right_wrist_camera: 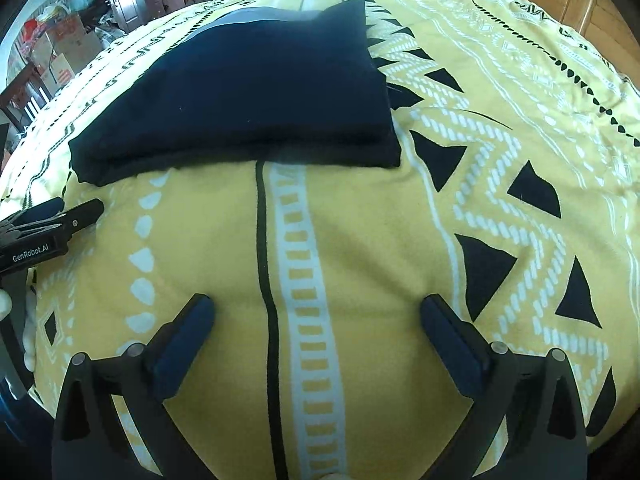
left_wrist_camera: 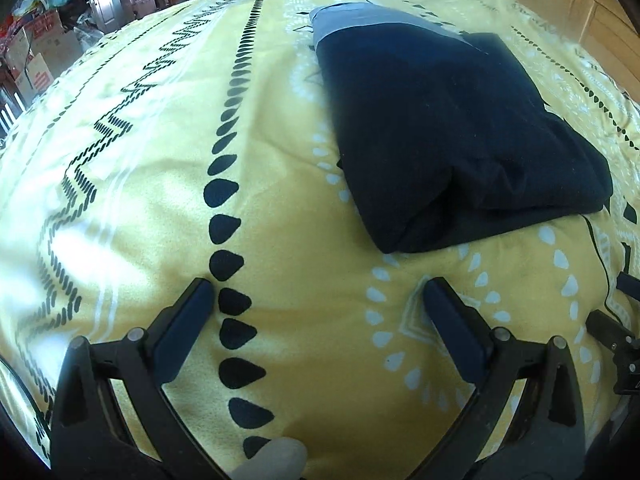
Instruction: Fold small clothes
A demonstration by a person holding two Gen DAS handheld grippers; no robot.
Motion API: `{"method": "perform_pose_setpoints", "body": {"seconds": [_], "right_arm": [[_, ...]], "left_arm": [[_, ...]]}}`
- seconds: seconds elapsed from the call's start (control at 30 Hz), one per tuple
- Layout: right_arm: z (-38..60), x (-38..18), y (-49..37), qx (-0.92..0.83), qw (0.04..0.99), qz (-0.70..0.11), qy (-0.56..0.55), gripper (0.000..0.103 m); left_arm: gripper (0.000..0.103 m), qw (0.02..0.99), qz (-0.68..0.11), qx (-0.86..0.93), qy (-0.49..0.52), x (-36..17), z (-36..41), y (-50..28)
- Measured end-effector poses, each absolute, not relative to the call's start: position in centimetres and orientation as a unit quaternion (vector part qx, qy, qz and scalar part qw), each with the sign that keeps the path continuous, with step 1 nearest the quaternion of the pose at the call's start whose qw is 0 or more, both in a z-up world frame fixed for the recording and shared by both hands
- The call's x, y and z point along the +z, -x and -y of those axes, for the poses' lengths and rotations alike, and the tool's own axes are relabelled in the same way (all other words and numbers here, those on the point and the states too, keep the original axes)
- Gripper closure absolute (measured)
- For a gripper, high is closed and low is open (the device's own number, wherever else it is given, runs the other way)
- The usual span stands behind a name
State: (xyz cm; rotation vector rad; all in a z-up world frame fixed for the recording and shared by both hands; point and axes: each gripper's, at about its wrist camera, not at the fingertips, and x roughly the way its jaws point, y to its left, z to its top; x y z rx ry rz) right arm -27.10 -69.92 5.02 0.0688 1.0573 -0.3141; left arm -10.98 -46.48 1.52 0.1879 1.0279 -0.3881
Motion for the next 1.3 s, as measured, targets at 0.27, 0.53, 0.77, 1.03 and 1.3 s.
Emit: {"method": "perform_pose_setpoints", "body": {"seconds": [0.27,0.53,0.77,1.03,1.3], "right_arm": [[69.0,9.1,27.9,-0.148,0.878,-0.454,-0.025,0.001],[65.9,32.0,28.7,-0.120,0.966,-0.228,-0.016,0.000],[62.0,46.0,31.4,-0.068,0.993,-0.093,-0.012,0.000],[59.2,47.5,32.8,-0.038,0.996,-0.085,-0.005,0.000],[63.0,39.9,32.8,-0.075,0.982,-0.174,0.001,0.000]], "left_arm": [[0.001,0.838,-0.480,-0.253,-0.055,6.7,47.0,12.3],[0.000,0.861,-0.260,-0.433,0.056,31.9,47.1,17.9],[0.000,0.844,-0.134,-0.506,0.121,46.1,42.5,21.5],[0.000,0.855,-0.108,-0.475,0.181,47.0,39.4,22.7],[0.000,0.908,-0.216,-0.349,0.082,30.9,42.3,18.9]]}}
